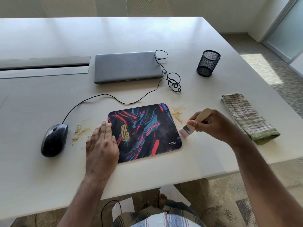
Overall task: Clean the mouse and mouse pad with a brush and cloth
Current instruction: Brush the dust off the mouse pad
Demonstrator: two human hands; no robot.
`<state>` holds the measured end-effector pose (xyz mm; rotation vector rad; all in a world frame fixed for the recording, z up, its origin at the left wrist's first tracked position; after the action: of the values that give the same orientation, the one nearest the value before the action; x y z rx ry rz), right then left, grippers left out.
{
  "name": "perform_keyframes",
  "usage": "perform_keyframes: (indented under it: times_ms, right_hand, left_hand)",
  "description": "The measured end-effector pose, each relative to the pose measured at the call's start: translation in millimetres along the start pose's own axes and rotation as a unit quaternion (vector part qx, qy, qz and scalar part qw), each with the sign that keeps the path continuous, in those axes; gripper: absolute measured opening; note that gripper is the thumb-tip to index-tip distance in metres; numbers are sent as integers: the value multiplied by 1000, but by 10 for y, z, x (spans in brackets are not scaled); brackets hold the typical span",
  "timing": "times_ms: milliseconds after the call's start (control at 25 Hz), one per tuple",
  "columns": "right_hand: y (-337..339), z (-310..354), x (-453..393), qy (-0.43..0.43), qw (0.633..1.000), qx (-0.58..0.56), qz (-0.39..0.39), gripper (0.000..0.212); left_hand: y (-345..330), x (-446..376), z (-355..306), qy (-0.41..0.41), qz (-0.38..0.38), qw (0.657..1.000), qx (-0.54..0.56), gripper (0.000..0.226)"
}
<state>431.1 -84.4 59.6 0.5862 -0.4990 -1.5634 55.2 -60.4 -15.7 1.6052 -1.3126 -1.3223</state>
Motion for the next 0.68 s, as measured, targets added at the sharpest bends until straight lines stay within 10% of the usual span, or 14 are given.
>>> perform_keyframes:
  times_ms: [240, 680]
  right_hand:
    - [190, -48, 74, 3, 984, -115, -134, 10]
    - [162, -325, -69, -33, 966, -212, -148, 13]
  left_hand:
    - [54, 20, 2, -9, 9, 1000, 19, 57]
    - [234, -203, -346, -27, 16, 999, 42, 48]
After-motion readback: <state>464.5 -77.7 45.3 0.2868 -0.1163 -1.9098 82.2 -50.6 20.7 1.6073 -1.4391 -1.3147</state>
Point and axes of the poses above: each hand's wrist, its own x-axis away from the middle knuckle, its own y-axis out of the back of the hand, z = x × y, the point moved 5 cm from there along -x, towards the middle knuckle, and after that the axes turned 8 degrees about -z, right-handed, at the moved point
